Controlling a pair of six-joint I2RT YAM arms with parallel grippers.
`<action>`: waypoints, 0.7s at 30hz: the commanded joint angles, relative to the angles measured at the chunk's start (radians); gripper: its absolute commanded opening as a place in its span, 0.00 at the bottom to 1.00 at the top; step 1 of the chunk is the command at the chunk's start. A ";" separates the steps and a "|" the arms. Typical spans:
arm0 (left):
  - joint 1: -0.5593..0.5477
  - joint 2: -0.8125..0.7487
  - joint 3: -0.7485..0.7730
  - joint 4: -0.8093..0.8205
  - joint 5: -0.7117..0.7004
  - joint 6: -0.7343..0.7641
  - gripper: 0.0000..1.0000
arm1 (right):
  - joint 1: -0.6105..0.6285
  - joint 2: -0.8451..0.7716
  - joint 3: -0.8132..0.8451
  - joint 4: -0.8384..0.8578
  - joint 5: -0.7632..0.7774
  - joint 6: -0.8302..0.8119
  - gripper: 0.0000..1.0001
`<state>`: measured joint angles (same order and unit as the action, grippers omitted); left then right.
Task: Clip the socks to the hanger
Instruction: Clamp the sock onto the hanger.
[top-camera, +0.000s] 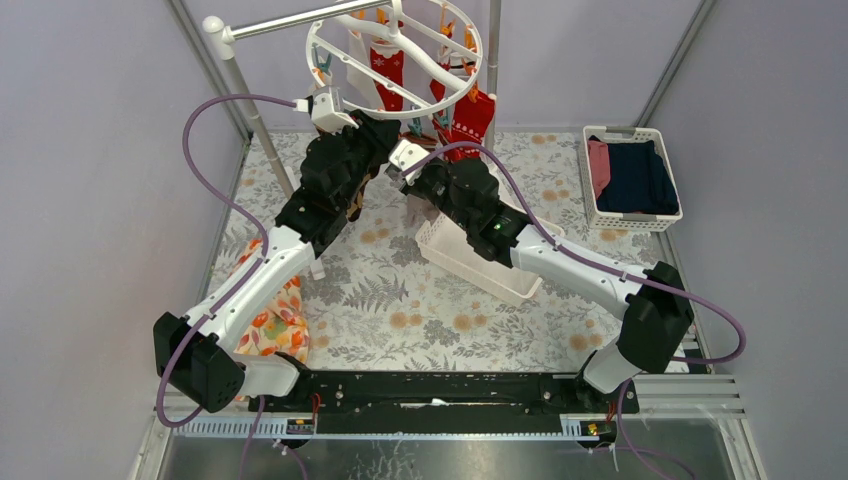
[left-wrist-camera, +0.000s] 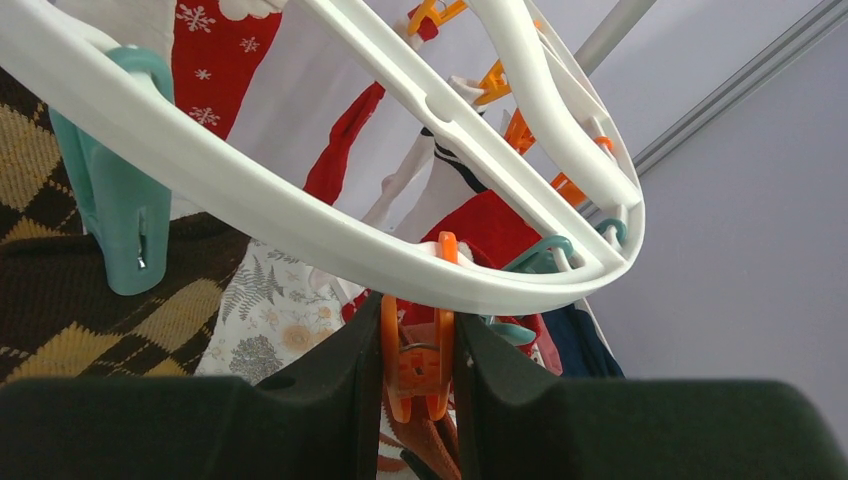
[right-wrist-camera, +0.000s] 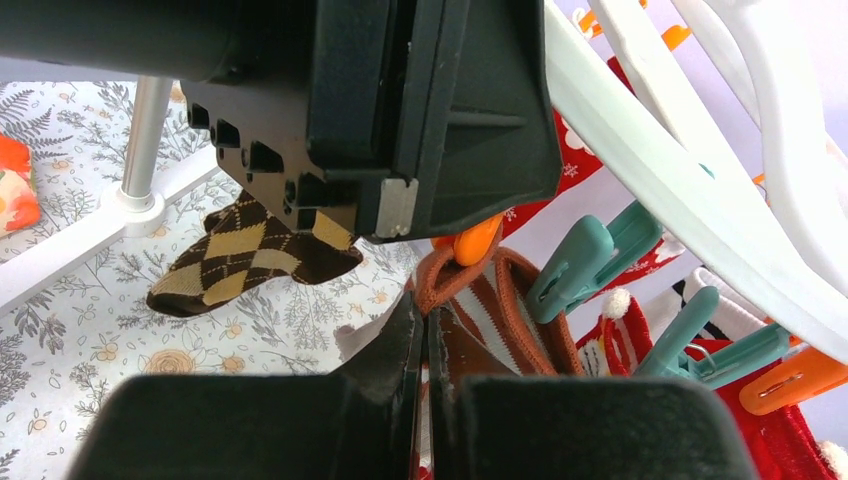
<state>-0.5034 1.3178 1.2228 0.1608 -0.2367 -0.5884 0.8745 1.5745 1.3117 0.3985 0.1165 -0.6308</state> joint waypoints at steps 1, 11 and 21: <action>-0.004 0.001 0.013 -0.009 -0.020 0.018 0.20 | 0.012 -0.013 0.042 0.074 0.027 -0.015 0.00; -0.004 0.006 0.011 -0.007 -0.017 0.021 0.20 | 0.012 -0.017 0.048 0.091 0.023 -0.009 0.00; -0.004 0.010 0.009 -0.003 -0.011 0.020 0.20 | 0.012 -0.011 0.068 0.089 0.020 0.008 0.00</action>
<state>-0.5034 1.3190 1.2228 0.1612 -0.2363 -0.5884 0.8753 1.5745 1.3140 0.4274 0.1162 -0.6304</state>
